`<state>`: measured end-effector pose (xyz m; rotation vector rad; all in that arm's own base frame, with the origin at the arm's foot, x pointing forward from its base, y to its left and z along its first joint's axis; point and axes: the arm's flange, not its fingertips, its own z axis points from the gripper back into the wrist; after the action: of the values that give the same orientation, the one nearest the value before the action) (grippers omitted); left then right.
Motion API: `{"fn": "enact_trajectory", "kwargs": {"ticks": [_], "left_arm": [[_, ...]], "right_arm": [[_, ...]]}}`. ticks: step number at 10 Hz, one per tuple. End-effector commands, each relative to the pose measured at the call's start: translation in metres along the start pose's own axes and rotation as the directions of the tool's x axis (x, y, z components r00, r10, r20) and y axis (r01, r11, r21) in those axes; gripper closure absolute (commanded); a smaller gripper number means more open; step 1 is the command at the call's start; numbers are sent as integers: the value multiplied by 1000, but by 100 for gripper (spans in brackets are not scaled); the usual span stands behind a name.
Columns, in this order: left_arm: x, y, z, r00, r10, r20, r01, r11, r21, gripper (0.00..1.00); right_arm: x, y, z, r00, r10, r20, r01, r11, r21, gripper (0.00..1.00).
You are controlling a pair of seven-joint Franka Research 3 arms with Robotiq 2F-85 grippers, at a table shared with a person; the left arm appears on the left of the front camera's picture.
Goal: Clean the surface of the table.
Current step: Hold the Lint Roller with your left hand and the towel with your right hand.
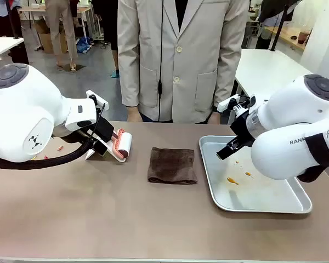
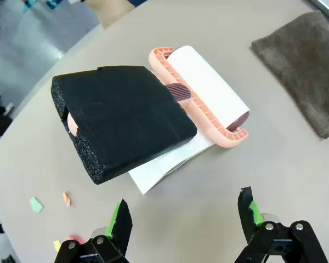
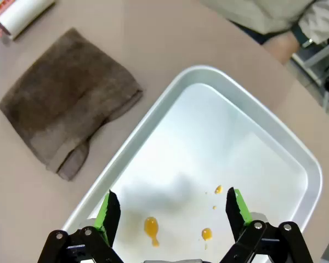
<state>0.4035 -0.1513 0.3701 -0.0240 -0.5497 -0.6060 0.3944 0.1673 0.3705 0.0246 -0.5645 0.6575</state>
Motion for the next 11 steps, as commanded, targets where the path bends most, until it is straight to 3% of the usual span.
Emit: {"fn": "enact_trajectory", "kwargs": {"ticks": [1,11], "left_arm": [[0,0,0,1000,0,0,0,1000,0,0],[0,0,0,1000,0,0,0,1000,0,0]], "right_arm": [[0,0,0,1000,0,1,0,1000,0,0],[0,0,0,1000,0,1,0,1000,0,0]]}}
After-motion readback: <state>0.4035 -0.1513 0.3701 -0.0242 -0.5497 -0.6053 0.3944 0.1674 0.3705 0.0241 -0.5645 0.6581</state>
